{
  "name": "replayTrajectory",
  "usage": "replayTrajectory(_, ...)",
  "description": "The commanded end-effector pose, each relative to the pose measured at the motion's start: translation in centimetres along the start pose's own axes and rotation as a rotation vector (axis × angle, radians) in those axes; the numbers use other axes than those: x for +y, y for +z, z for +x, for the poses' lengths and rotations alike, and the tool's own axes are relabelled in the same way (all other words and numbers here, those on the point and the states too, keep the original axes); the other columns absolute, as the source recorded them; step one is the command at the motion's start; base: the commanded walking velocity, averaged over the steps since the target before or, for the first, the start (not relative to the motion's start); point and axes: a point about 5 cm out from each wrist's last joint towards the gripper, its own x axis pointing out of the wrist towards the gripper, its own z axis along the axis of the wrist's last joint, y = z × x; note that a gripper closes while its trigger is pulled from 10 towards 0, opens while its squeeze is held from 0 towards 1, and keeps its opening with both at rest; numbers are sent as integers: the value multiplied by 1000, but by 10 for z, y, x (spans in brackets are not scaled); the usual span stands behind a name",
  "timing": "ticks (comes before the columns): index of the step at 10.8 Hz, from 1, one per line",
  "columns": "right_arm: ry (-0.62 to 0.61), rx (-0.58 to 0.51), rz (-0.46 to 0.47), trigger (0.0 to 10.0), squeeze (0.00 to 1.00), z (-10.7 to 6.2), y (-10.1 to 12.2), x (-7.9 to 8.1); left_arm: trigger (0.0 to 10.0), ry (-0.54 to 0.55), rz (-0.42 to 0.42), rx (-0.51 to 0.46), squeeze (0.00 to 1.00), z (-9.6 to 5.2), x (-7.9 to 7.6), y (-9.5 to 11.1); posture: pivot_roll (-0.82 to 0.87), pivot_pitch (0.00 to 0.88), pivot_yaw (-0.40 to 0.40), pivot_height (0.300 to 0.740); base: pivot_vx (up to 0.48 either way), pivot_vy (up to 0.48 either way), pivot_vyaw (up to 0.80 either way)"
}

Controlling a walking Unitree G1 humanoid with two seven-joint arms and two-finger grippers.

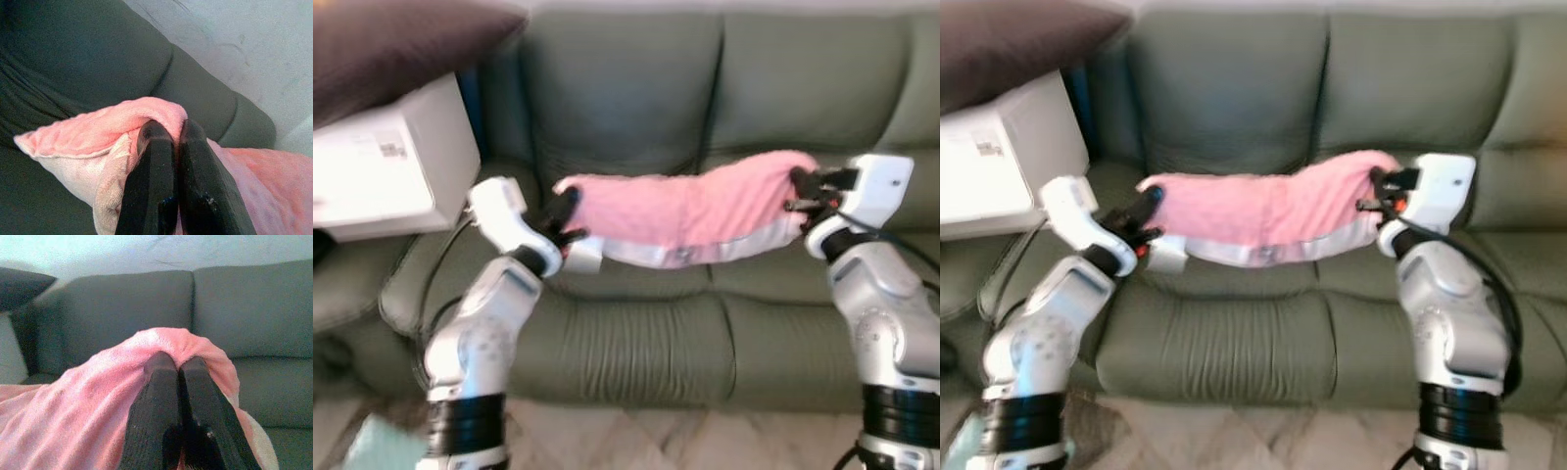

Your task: Move the pillow to the sofa

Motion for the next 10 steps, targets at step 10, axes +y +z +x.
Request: replayTrajectory(10, 33, -37, -10, 10000, 0, 2, 9, 5, 0, 12, 24, -45, 0, -1, 0, 4, -127, 27, 23, 740, 0, 0, -156)
